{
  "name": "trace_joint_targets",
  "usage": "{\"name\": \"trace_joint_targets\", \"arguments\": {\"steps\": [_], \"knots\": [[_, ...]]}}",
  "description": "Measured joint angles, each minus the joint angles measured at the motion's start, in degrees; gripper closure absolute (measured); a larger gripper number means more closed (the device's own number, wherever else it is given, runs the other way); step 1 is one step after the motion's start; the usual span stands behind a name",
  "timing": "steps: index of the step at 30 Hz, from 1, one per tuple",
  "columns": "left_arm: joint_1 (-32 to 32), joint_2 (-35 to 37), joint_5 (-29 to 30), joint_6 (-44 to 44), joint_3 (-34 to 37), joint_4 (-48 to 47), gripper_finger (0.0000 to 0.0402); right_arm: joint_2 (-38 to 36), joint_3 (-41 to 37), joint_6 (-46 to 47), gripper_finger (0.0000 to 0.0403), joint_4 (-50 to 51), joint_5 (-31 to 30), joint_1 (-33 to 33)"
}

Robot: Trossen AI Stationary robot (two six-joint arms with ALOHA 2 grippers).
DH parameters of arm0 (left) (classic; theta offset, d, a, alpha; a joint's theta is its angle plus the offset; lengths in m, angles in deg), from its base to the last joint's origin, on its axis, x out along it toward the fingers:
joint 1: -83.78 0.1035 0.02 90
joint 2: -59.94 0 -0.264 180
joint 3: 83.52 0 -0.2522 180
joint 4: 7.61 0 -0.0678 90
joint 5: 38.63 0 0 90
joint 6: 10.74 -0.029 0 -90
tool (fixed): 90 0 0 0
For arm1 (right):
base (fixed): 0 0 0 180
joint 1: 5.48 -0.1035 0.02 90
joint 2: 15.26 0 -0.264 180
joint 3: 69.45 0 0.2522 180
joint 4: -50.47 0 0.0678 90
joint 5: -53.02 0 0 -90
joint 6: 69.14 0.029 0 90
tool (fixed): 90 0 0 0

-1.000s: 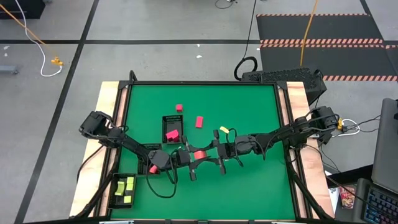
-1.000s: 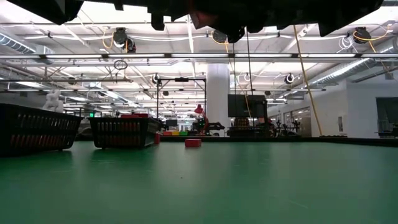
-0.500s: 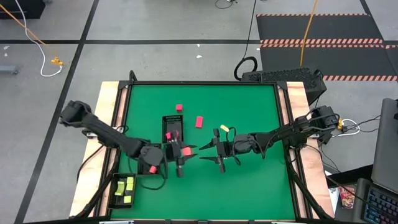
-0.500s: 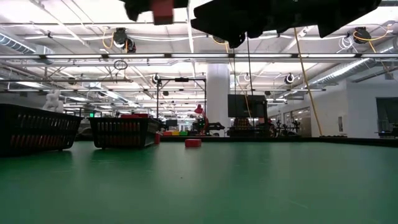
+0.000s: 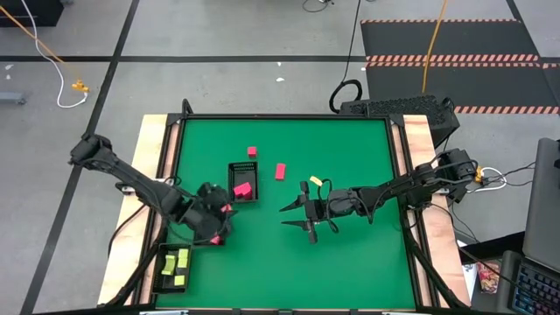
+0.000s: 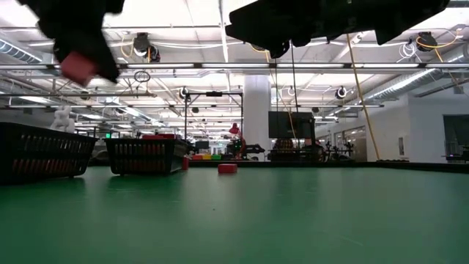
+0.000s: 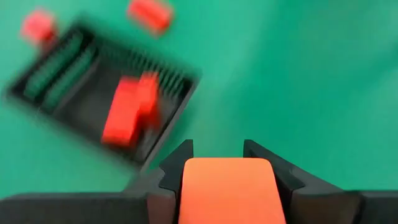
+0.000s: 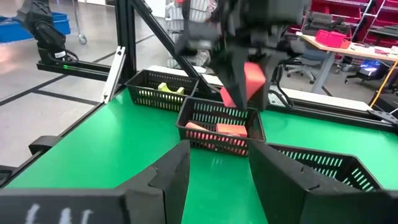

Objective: Sort & place blocks by color
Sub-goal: Put the orange block into the middle black bin, then put the red block into the top black bin

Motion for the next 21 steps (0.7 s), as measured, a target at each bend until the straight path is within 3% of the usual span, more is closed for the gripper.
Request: {"name": "trace_joint_targets", "arguments": {"steps": [3, 7, 15, 21], "knots": [[-0.9, -1.6, -3.3, 6.4, 0.0, -6.7, 0.028, 0.0, 0.0, 0.0, 0.0243, 0.0, 0.0, 0.0], [-2.9, -3.1, -5.3, 6.9, 0.0, -7.8, 0.0271, 0.0, 0.0, 0.0, 0.0243, 0.0, 0.0, 0.1], [-4.1, -3.8, -7.1, 10.6, 0.0, -7.7, 0.0183, 0.0, 0.0, 0.0, 0.0243, 0.1, 0.1, 0.6], [-3.8, -3.8, -7.4, 10.5, 0.0, -7.9, 0.0143, 0.0, 0.0, 0.0, 0.0243, 0.1, 0.1, 0.6]]}}
